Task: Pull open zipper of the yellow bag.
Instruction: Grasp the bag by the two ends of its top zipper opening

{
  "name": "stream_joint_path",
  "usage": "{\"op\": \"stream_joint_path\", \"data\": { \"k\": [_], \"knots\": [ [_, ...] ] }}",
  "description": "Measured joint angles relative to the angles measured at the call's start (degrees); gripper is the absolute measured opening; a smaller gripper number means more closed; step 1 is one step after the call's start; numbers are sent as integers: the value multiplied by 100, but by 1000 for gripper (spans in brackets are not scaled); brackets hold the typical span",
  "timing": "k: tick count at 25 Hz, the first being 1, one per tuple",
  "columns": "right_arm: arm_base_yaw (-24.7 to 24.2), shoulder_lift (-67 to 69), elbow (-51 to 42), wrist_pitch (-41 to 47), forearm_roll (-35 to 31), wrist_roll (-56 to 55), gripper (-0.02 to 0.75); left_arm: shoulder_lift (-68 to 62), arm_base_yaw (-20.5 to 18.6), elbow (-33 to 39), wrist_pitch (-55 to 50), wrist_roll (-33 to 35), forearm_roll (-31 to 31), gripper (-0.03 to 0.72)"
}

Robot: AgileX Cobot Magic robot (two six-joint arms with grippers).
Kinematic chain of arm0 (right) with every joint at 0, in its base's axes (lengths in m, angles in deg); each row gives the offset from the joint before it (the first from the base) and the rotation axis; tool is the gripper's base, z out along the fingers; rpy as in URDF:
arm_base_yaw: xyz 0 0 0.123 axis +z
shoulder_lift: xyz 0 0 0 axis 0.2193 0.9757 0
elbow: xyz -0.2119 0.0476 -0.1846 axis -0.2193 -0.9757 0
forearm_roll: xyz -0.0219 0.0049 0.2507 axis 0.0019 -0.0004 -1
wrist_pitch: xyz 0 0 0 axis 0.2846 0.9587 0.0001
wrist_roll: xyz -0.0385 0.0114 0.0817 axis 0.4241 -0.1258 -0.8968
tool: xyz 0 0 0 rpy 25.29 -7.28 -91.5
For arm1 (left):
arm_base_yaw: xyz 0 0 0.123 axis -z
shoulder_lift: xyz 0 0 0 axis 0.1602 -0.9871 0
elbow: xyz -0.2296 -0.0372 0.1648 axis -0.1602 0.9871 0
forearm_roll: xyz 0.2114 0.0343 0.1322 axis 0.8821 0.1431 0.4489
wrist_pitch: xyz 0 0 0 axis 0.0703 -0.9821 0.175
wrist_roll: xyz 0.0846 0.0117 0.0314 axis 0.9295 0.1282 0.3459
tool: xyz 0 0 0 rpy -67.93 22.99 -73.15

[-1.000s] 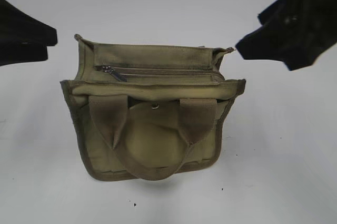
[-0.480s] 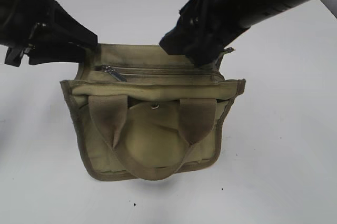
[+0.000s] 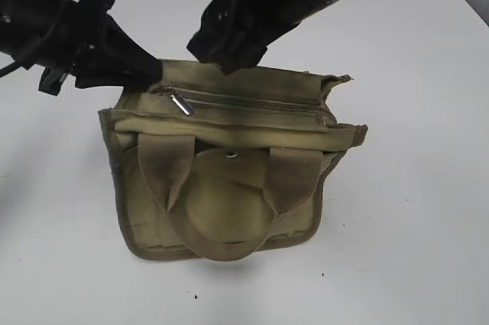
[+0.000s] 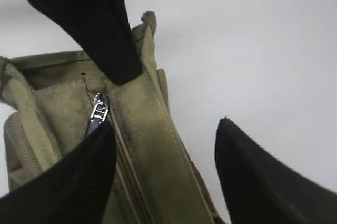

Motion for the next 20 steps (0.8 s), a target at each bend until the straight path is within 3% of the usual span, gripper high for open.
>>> {"op": "stream_joint_path", "data": {
  "k": [2,4,11,20],
  "knots": [
    [0,144,85,0,-62,96,468,-65,32,-45,13,0,7,64],
    [0,228,85,20,-255,292,468,-84,40,-101,6,0,7,13],
    [0,385,90,60,-1104,1060,468,-90,40,-258,-267,13,-175,0],
    [0,601,97,331,-1212,1196,466,-90,40,-262,-328,15,-256,0]
  ]
}}
